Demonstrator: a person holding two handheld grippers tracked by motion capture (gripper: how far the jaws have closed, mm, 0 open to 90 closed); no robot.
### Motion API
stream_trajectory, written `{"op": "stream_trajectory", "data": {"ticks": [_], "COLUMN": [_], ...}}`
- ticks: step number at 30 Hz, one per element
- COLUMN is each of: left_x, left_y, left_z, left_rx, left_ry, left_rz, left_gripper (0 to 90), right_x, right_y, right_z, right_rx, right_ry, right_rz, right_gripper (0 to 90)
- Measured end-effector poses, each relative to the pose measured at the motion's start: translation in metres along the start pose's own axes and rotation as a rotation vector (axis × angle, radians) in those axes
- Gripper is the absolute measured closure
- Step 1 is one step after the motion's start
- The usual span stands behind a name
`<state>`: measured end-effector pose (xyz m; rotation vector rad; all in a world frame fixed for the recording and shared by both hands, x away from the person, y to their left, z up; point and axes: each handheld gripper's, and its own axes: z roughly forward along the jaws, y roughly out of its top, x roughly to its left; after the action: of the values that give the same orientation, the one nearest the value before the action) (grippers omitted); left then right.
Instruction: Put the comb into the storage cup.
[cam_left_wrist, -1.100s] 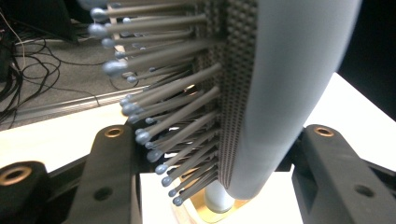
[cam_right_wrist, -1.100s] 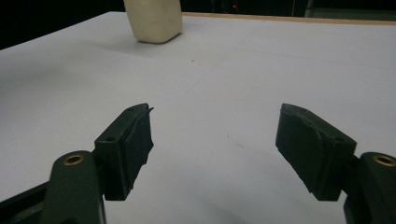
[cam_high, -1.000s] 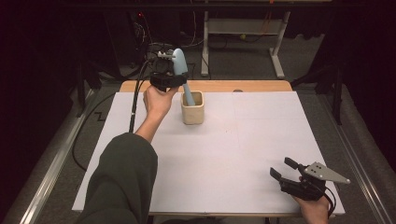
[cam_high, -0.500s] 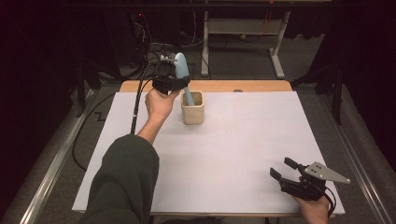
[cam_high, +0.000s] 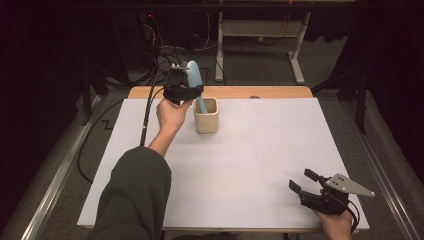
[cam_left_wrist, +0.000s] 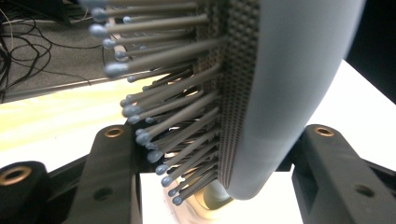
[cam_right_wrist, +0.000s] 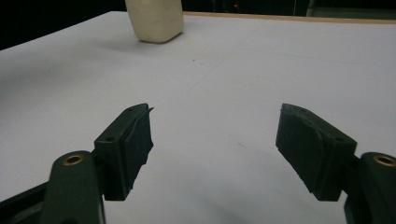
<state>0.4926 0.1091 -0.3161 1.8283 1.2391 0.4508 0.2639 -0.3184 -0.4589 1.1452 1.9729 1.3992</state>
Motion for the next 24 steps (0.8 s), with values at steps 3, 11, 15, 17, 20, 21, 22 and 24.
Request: {"op": "stream_trajectory", "data": {"ticks": [3, 11, 15, 17, 20, 21, 22, 24], "left_x": [0.000, -0.002, -0.003, -0.003, -0.003, -0.003, -0.003, -0.004], "left_y": [-0.001, -0.004, -0.005, -0.006, -0.007, -0.007, -0.007, -0.008], "left_z": [0.001, 0.005, 0.007, 0.008, 0.009, 0.009, 0.010, 0.011], "left_rx": [0.005, 0.017, 0.019, 0.019, 0.021, 0.021, 0.021, 0.022], "left_ry": [0.001, 0.003, 0.002, 0.001, 0.001, 0.000, -0.001, -0.001], "left_rz": [0.001, 0.008, 0.010, 0.008, 0.008, 0.008, 0.009, 0.011], "left_gripper": [51.0, 51.0, 51.1, 51.0, 51.0, 51.0, 51.0, 51.0], "right_x": [0.000, 0.001, 0.001, 0.001, 0.000, 0.000, 0.000, 0.001], "right_y": [0.000, 0.000, 0.000, 0.000, 0.000, 0.000, 0.000, 0.000], "right_z": [0.000, 0.000, 0.000, 0.000, 0.000, 0.000, 0.000, 0.000], "right_rx": [0.000, 0.003, 0.005, 0.004, 0.001, 0.002, 0.002, 0.001], "right_ry": [0.001, 0.000, 0.002, 0.002, 0.001, 0.001, 0.001, 0.000], "right_rz": [0.000, 0.000, -0.002, -0.002, -0.002, -0.003, -0.004, -0.004], "right_gripper": [27.3, 27.4, 27.4, 27.4, 27.5, 27.5, 27.5, 27.5]}}
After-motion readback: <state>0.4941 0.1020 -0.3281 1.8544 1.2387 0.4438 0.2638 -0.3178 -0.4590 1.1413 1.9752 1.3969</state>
